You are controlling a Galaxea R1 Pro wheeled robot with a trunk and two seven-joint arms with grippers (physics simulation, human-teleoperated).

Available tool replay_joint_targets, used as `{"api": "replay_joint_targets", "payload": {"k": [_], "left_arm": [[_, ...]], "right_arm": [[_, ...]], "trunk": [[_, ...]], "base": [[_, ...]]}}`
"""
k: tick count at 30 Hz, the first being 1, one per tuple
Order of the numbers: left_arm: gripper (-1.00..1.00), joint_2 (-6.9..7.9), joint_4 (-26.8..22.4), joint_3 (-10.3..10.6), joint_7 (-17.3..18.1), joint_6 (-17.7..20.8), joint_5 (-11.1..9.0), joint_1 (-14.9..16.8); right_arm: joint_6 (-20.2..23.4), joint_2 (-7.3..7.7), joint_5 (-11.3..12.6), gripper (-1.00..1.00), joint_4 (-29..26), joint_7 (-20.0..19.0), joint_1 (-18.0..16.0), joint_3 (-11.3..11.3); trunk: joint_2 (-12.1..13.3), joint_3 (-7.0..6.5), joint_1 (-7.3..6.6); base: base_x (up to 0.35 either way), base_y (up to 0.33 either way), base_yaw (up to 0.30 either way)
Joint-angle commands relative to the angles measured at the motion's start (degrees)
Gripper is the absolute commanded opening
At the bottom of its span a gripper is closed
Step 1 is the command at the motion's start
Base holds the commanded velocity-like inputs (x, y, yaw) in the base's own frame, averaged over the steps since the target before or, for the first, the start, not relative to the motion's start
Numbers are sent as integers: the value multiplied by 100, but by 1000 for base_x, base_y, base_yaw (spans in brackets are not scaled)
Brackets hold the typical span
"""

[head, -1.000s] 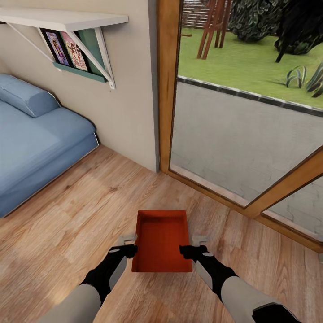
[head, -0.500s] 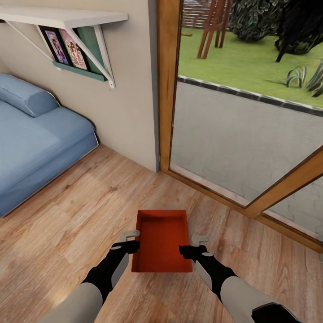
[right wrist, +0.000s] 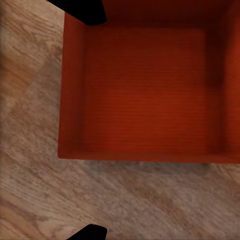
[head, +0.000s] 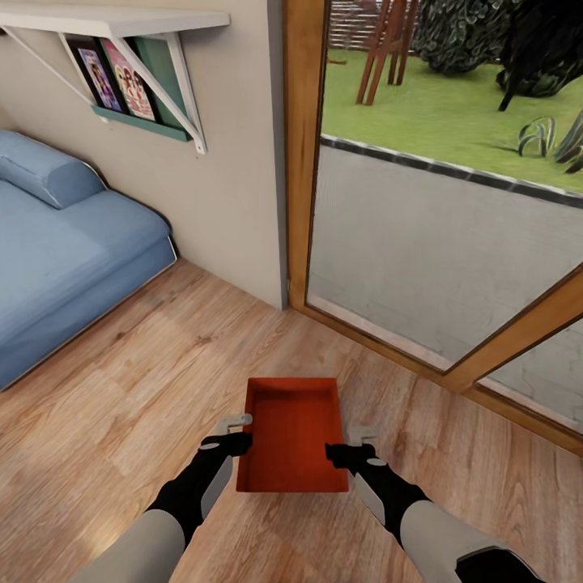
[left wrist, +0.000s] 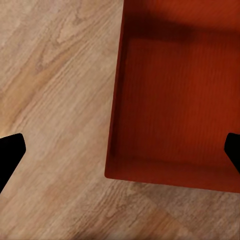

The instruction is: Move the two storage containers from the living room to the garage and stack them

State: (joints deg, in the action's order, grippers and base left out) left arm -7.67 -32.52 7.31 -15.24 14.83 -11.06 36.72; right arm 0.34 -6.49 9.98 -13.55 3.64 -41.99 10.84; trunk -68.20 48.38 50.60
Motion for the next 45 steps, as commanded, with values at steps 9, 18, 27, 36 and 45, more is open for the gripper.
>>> {"api": "replay_joint_targets", "payload": {"k": [9, 18, 27, 36, 45], "left_arm": [[100, -1, -1, 34, -46, 42, -63, 1], [100, -7, -7, 35, -40, 40, -54, 1], [100, -7, -9, 36, -40, 33, -54, 1], [100, 9, -9, 48, -40, 29, -54, 1], [100, -4, -2, 44, -40, 30, -54, 1]], "right_arm": [[-223, -18, 63, 100, 171, 29, -3, 55], [-313, 17, 33, 100, 220, 35, -6, 54], [-527, 31, 38, 100, 221, 77, -6, 54], [-571, 19, 31, 100, 221, 111, -4, 85], [-563, 30, 24, 100, 221, 115, -7, 82]], "trunk": [[-365, 166, 198], [-726, 327, 396], [-1087, 489, 594], [-1448, 650, 791], [-1809, 812, 989]], "base": [[0, 0, 0], [0, 0, 0], [0, 0, 0], [0, 0, 0], [0, 0, 0]]}}
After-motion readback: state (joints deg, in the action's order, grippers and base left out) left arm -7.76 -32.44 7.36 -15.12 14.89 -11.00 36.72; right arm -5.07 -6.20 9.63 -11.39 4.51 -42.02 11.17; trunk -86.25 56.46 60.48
